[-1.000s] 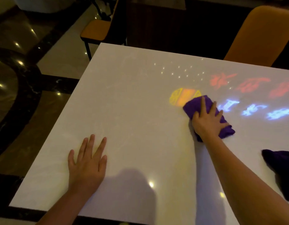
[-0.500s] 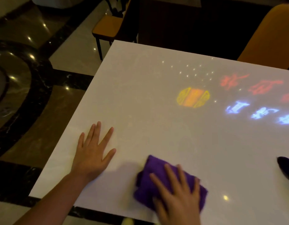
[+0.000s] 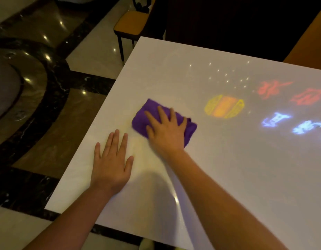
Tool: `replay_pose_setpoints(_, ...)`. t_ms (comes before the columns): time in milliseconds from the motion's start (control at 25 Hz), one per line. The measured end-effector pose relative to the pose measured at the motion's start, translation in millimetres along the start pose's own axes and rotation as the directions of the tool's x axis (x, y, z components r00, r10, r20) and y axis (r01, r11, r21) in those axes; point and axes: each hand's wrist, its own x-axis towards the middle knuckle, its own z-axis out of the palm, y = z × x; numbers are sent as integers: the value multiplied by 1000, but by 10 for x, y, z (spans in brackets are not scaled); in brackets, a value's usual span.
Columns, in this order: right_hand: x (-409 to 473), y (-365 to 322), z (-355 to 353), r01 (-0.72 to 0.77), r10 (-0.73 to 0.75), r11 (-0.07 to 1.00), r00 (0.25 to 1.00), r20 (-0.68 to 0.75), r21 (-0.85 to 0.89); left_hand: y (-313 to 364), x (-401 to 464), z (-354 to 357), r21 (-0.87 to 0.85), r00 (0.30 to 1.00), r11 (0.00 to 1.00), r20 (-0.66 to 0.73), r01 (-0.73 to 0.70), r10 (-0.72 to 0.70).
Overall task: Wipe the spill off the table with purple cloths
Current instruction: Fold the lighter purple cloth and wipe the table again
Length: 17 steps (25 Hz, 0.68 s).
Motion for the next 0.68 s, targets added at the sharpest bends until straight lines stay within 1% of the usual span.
replay_pose_setpoints(80, -472, -209, 17, -41, 41, 999, 999, 10, 4, 2, -11, 3, 1, 1000, 1000, 2, 9, -9)
replay_pose_setpoints(160, -1035, -284, -55, -98, 98, 994, 995, -4, -55, -8, -9, 5, -14, 1000, 1000, 15, 9, -8)
replay_pose_setpoints(200, -1318, -291, -93, -109, 111, 992, 993, 29, -66, -12, -8, 3, -14, 1000, 1000, 18, 9, -9)
replay_pose_setpoints(280, -1811, -186, -148, -94, 99, 994, 991, 94, -54, -14, -4, -8, -13, 1000, 1000, 18, 10, -10)
replay_pose_setpoints(360, -2121, 146, -243, -91, 94, 995, 986, 137, -33, 8, 0, -23, -21, 999, 1000, 31, 15, -14)
replay_pose_setpoints(400, -2138, 382, -299, -134, 137, 990, 985, 109, -39, 17, -4, -29, -21, 999, 1000, 33, 21, -20)
replay_pose_setpoints(440, -2038, 618, -350, -202, 204, 978, 978, 42, -58, 24, -2, -36, -17, 999, 1000, 32, 26, -25)
replay_pose_setpoints(480, -1821, 841, -381, -302, 300, 950, 953, -35, -75, 23, 3, -38, -10, 999, 1000, 33, 28, -28)
replay_pose_setpoints(560, -1151, 1084, -462, -517, 516, 856, 856, -34, -25, 13, 6, -32, 13, 999, 1000, 46, 27, -27)
replay_pose_setpoints(600, -816, 1077, -445, -550, 550, 835, 835, -19, -5, 5, 10, -19, 25, 999, 999, 46, 27, -28)
replay_pose_setpoints(640, -555, 983, -402, -520, 520, 854, 854, 1, 5, -5, 16, -4, 31, 999, 999, 42, 27, -28)
replay_pose_setpoints(680, -410, 824, -316, -436, 436, 900, 900, 11, 6, -17, 19, 13, 33, 999, 999, 39, 24, -25)
